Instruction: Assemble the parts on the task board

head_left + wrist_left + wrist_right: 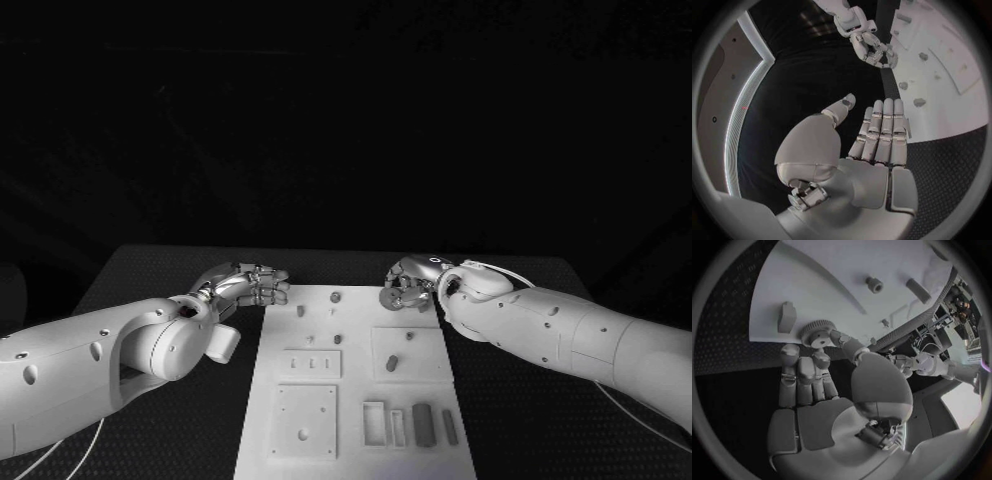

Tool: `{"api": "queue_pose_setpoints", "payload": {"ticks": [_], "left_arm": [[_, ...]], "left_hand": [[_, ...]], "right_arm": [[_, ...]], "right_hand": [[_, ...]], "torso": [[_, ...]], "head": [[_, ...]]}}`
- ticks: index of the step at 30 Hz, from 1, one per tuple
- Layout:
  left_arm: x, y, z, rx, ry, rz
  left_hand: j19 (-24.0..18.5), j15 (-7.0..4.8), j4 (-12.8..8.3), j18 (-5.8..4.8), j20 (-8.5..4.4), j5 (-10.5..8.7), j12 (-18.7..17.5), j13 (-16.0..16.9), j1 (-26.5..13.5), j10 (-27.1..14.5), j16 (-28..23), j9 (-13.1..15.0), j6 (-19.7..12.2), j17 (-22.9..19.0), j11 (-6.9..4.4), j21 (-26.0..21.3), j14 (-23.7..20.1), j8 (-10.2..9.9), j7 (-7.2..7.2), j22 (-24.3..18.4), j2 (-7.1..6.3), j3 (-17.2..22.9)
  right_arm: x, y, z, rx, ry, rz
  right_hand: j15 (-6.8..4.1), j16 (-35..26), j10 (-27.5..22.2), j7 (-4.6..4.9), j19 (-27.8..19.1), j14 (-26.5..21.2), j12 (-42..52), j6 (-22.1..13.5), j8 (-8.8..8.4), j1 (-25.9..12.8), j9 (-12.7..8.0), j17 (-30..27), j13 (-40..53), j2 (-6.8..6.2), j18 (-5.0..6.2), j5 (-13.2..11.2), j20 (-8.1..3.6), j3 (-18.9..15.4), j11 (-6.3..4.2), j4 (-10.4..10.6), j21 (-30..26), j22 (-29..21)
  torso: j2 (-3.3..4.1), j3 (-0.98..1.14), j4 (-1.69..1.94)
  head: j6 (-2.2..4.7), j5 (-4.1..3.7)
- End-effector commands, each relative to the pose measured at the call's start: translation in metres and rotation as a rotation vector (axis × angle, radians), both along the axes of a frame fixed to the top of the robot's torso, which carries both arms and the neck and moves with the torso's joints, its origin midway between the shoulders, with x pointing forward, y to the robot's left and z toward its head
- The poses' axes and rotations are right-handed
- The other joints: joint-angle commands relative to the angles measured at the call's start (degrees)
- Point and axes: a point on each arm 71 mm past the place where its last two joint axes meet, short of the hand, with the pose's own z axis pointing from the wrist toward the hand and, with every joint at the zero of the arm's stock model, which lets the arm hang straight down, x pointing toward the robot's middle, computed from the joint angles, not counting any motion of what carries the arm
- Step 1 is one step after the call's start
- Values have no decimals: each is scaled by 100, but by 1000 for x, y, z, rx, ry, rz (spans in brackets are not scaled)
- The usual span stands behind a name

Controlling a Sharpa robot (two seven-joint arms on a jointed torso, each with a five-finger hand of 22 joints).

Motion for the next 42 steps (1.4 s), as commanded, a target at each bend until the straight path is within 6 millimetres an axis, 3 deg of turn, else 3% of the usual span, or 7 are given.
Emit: {"api": "queue_pose_setpoints", "payload": {"ticks": [1,12,42], "left_arm": [[-1,-4,1,-8,-6,-21],[-1,-5,1,-8,-6,-21],[0,-3,1,-7,-5,-19]], "left_hand": [[15,43,-39,-30,9,7,-33,-5,-55,26,-40,-7,11,7,5,-32,3,-20,30,-1,11,-3],[14,43,-43,-30,9,7,-38,-7,-60,26,-44,-8,8,10,6,-36,3,-22,31,-1,12,-1],[15,43,-56,-28,10,7,-47,-8,-67,31,-54,-10,8,19,5,-42,4,-22,27,1,15,5]], "right_arm": [[1,-2,-1,-14,-8,4],[3,-6,-1,-18,-11,-8],[1,-11,-4,-29,-2,-6]], "right_hand": [[-11,40,-31,203,-29,-35,23,-161,-5,-56,-3,-7,6,3,306,21,3,-30,-1,17,8,107],[-10,46,-35,205,-30,-38,30,-172,-8,-62,-9,-9,5,-2,306,22,3,-32,0,19,9,106],[63,60,-162,284,-107,-144,48,-397,-98,46,-74,-34,-9,-106,306,23,32,-21,77,-37,-19,101]], "torso": [[-3,-3,-6],[-4,10,-11],[-5,6,-21]], "head": [[3,1],[-7,2],[-33,4]]}}
